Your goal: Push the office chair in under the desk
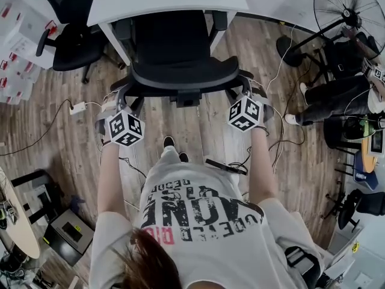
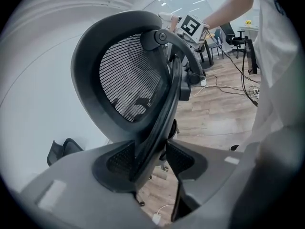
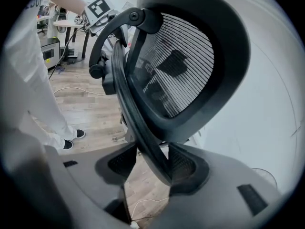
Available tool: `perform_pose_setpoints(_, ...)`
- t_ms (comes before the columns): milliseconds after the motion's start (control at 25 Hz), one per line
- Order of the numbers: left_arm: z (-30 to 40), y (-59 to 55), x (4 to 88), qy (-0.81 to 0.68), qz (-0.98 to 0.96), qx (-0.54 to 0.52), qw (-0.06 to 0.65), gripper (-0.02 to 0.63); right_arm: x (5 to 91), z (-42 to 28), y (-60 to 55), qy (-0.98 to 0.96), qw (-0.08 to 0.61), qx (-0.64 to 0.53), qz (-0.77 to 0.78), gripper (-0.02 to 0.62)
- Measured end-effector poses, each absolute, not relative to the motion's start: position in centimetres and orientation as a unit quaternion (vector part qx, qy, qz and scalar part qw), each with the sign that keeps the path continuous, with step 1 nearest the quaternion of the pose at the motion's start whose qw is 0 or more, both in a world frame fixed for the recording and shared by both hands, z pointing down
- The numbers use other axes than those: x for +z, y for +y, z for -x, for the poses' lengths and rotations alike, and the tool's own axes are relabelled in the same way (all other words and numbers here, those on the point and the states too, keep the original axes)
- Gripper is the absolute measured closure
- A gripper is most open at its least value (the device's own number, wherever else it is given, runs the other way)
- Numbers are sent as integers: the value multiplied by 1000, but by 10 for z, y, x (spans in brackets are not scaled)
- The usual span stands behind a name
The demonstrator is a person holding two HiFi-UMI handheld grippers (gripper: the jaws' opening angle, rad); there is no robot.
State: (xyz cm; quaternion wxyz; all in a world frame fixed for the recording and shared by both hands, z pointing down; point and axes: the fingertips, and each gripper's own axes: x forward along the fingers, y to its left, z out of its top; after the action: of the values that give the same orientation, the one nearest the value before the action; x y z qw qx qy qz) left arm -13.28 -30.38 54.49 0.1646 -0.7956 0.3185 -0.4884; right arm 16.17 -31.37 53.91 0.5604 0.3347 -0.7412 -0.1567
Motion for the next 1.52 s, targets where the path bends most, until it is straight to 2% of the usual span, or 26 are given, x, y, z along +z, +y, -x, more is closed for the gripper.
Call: perform_pose_setpoints(1520, 163, -374, 542, 294, 802, -480, 202, 394, 538, -131, -370, -735, 559, -146, -354, 394)
